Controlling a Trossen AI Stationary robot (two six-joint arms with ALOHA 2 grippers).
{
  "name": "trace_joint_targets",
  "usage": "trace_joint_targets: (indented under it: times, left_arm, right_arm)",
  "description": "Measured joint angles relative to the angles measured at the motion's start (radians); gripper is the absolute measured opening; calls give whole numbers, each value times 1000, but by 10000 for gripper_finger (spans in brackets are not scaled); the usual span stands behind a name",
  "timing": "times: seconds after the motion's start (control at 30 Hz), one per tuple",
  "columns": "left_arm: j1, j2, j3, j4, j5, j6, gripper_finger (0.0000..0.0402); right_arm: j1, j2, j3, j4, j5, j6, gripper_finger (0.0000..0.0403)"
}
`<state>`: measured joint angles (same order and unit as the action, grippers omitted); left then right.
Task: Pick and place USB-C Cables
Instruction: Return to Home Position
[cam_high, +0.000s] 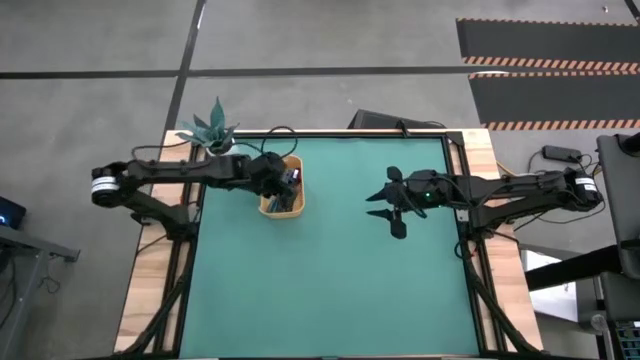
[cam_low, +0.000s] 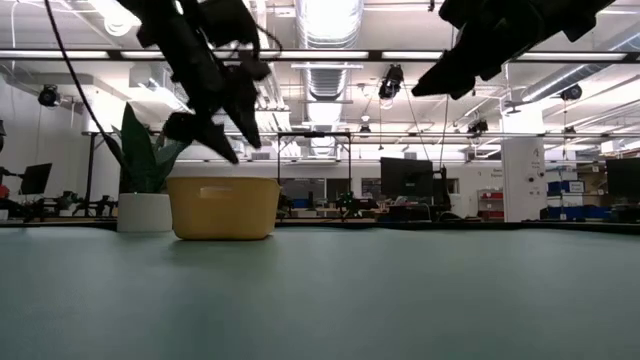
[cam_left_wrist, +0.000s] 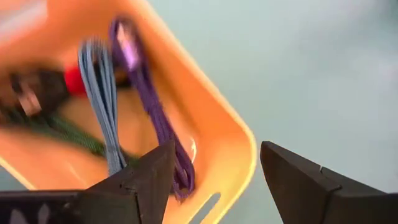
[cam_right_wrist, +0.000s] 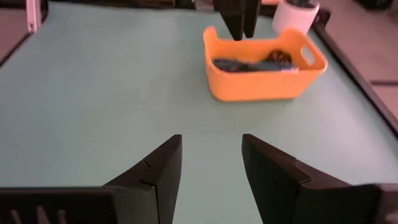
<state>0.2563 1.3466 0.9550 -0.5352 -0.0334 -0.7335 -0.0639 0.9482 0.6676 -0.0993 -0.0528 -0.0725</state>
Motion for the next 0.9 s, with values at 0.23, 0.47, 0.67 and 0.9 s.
trace_joint_targets:
  times: [0.23,0.47,0.67,0.9]
  left_arm:
    - [-129,-186,-33,4,-186,266,222]
    - [-263,-397,-156,89,-207,497,220]
    - [-308,-584,-298,195,-200,638,197]
    - [-307,-772,-458,330,-184,723,148]
  right_arm:
    - [0,-79,-85,115,-2,-34,160]
    - [0,-172,-173,196,-2,-35,160]
    - [0,-258,-223,196,-2,-32,160]
    - [0,-348,-272,192,-2,-87,152]
